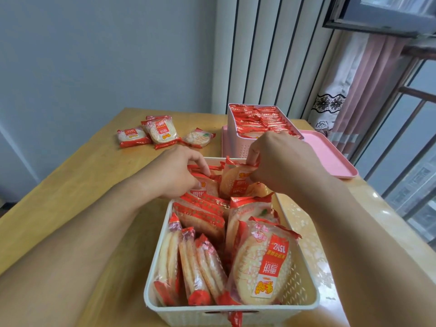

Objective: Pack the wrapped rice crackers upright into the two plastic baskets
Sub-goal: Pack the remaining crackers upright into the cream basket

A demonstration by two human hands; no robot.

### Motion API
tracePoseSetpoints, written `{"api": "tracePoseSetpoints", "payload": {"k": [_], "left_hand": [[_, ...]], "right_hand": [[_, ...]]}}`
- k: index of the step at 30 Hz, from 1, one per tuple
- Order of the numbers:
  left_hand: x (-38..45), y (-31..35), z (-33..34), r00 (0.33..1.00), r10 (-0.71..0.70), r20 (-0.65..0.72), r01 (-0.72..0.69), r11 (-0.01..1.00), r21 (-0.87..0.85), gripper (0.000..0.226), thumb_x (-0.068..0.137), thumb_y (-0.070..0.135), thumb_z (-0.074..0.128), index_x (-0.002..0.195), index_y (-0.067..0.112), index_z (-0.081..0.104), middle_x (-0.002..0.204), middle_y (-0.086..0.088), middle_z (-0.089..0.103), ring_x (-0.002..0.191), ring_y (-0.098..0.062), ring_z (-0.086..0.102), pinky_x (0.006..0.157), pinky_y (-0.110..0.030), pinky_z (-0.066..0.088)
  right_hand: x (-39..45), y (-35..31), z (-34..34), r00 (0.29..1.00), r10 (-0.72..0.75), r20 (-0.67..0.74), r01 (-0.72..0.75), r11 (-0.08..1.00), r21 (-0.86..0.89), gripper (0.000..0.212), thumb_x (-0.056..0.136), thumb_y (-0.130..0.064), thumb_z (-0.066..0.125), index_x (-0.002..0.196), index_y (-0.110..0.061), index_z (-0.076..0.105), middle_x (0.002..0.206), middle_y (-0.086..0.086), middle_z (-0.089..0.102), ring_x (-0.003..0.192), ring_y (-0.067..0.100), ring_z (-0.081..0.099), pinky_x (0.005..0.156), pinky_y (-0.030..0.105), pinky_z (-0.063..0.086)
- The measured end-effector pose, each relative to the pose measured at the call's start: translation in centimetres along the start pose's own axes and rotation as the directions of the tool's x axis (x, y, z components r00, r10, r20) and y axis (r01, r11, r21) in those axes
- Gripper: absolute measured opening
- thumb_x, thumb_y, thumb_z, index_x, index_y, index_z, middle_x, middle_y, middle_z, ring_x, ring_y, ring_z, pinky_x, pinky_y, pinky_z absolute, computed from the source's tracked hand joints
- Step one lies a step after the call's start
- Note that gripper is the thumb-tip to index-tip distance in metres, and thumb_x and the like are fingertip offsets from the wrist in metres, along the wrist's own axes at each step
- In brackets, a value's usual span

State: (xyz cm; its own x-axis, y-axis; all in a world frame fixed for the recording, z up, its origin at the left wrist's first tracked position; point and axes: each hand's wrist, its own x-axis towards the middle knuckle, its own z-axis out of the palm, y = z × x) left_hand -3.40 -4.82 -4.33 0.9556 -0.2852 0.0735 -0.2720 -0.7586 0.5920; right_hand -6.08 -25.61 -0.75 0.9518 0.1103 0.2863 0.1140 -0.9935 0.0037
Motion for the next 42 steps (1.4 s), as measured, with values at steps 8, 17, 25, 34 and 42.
{"api": "tracePoseSetpoints", "payload": {"k": [8, 17, 25, 34, 42], "left_hand": [[0.4, 0.4, -0.1, 0.999, -0.044, -0.006, 0.045, 0.993, 0.107, 0.042, 0.069, 0.001, 0.086, 0.079, 0.038, 0.067, 0.115, 0.012, 0.061, 0.099, -0.013, 0.061, 0.077, -0.032, 0.057], [0.4, -0.2, -1.2, 0.98, -0.162, -0.112, 0.175, 0.977, 0.121, 0.041, 0.061, 0.006, 0.094, 0.073, 0.032, 0.064, 0.086, 0.018, 0.054, 0.078, -0.01, 0.055, 0.059, -0.028, 0.046], [0.7, -0.9, -1.4, 0.979, -0.177, -0.101, 0.183, 0.981, 0.062, 0.038, 0.065, 0.011, 0.094, 0.081, 0.032, 0.065, 0.099, 0.008, 0.062, 0.072, -0.006, 0.057, 0.052, -0.024, 0.04], [-1.7, 2.7, -3.2, 0.985, 0.053, -0.164, -0.133, 0.842, -0.524, 0.044, 0.101, 0.048, 0.045, 0.087, 0.017, 0.073, 0.078, 0.011, 0.076, 0.078, 0.003, 0.069, 0.091, -0.008, 0.04], [-1.1, 2.1, -2.8, 0.937, 0.192, -0.291, -0.316, 0.82, -0.477, 0.018, 0.076, 0.019, 0.085, 0.087, 0.016, 0.071, 0.084, 0.005, 0.074, 0.081, -0.01, 0.07, 0.077, -0.018, 0.053]], "right_hand": [[0.2, -0.5, 0.2, 0.999, 0.008, 0.054, -0.007, 1.0, -0.022, 0.027, 0.081, -0.043, 0.077, 0.105, -0.029, 0.077, 0.091, -0.003, 0.07, 0.076, 0.021, 0.064, 0.059, 0.027, 0.048], [0.8, -0.7, 0.8, 0.99, -0.122, 0.068, 0.109, 0.979, 0.171, 0.045, 0.084, -0.035, 0.076, 0.128, -0.027, 0.067, 0.112, -0.005, 0.073, 0.093, 0.018, 0.067, 0.077, 0.031, 0.057], [-1.2, 1.0, -3.2, 0.812, -0.429, 0.395, 0.285, 0.883, 0.374, 0.032, 0.085, -0.047, 0.072, 0.116, -0.041, 0.071, 0.104, -0.023, 0.072, 0.093, -0.003, 0.067, 0.086, 0.032, 0.058], [-0.6, 1.0, -3.7, 0.986, -0.166, -0.024, 0.128, 0.653, 0.746, 0.014, 0.087, -0.041, 0.072, 0.088, -0.027, 0.072, 0.085, -0.004, 0.074, 0.078, 0.015, 0.069, 0.075, 0.042, 0.055], [-0.2, 0.4, -2.9, 0.998, -0.041, -0.048, 0.062, 0.529, 0.847, 0.01, 0.083, -0.026, 0.079, 0.082, -0.022, 0.069, 0.084, -0.007, 0.076, 0.073, 0.001, 0.069, 0.067, 0.023, 0.053]]}}
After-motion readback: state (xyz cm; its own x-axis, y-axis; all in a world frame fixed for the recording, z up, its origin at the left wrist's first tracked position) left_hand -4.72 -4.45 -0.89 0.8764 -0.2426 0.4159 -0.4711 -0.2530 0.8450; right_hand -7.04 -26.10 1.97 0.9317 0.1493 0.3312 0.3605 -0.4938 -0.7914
